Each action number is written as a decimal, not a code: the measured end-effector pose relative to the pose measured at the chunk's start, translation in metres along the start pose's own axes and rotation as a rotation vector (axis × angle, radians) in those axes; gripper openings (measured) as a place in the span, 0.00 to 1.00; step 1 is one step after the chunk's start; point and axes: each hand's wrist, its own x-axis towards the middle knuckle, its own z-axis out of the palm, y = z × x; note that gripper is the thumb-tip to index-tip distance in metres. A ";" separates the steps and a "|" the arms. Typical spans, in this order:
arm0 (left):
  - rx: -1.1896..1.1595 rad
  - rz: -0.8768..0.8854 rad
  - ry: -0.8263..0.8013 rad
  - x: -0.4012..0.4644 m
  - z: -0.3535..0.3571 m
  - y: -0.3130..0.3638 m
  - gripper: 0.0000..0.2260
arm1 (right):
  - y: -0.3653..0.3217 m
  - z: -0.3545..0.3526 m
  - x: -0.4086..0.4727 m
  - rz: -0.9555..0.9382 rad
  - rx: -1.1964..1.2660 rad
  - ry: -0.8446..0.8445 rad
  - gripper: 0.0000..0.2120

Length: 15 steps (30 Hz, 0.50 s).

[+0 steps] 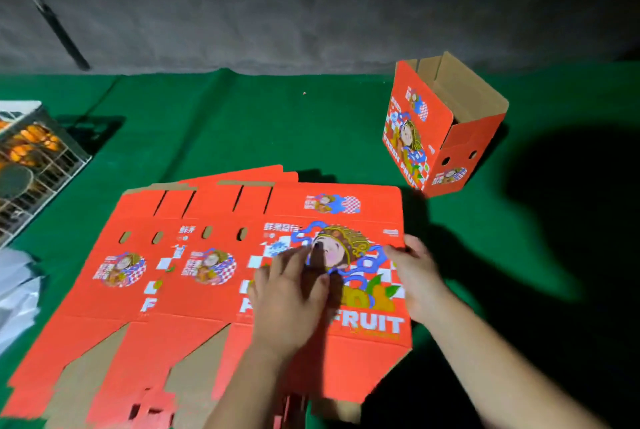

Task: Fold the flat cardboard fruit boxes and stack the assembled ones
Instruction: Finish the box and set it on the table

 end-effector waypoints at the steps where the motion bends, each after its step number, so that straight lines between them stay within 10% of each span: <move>1: -0.042 -0.067 0.087 0.003 -0.009 -0.012 0.29 | -0.006 -0.026 0.000 -0.008 0.031 0.003 0.12; 5: -0.108 -0.386 0.073 0.025 -0.035 -0.051 0.35 | -0.031 -0.115 0.001 -0.050 0.187 -0.037 0.16; 10: -0.518 -0.136 -0.094 0.036 -0.048 -0.008 0.30 | -0.058 -0.145 0.001 -0.159 0.034 0.166 0.13; 15: -1.028 -0.201 -0.648 0.031 -0.050 0.059 0.29 | -0.094 -0.152 -0.011 -0.060 -0.236 -0.062 0.13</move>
